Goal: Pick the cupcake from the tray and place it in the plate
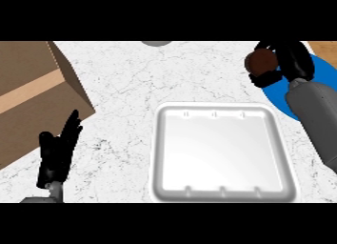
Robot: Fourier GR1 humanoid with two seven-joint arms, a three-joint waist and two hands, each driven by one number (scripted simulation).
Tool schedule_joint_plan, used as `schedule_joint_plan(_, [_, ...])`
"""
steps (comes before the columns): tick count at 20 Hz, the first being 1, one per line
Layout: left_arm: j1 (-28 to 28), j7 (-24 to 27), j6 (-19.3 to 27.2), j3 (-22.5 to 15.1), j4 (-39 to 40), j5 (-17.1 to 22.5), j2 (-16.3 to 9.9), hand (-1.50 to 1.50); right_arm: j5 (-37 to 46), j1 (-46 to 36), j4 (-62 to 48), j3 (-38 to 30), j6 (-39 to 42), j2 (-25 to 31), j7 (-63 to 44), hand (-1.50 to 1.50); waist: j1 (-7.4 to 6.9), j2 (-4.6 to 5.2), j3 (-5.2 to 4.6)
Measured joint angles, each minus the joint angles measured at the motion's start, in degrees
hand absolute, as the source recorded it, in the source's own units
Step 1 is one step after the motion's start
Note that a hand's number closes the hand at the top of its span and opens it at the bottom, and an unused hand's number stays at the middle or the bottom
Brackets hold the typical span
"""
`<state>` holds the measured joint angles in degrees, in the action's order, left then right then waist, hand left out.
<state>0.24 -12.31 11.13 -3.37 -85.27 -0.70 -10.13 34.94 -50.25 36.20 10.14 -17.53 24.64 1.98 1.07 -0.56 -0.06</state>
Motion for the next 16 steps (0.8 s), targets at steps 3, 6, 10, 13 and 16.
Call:
schedule_joint_plan(3, [-0.52,-0.25,0.51,0.05,0.57,-0.37,0.49,0.0,0.54,0.98,4.71,-1.47,-2.73,1.96,-4.87,1.5,0.23,-0.03,-0.01])
schedule_joint_plan(6, [-2.02,-0.51,-0.06,0.5,1.57,-0.3,0.32,0.0,1.32,3.16,9.44,-2.6,-3.83,3.24,-10.14,1.5,0.07,0.09,-0.01])
schedule_joint_plan(10, [-1.5,-0.26,-0.81,0.31,1.04,-0.33,0.68,0.0,0.63,5.44,10.4,-6.06,-3.28,6.0,-11.59,1.5,-0.68,0.35,0.02])
schedule_joint_plan(13, [-1.02,-0.68,-1.24,0.48,0.36,-0.59,0.51,0.0,0.54,5.7,9.02,-8.38,-2.6,7.52,-11.19,1.5,-1.1,0.49,0.04])
schedule_joint_plan(16, [-2.86,0.6,-1.45,1.1,2.91,-0.76,0.99,0.0,0.89,4.69,4.34,-10.39,-2.65,8.38,-9.41,1.5,-1.48,0.68,0.05])
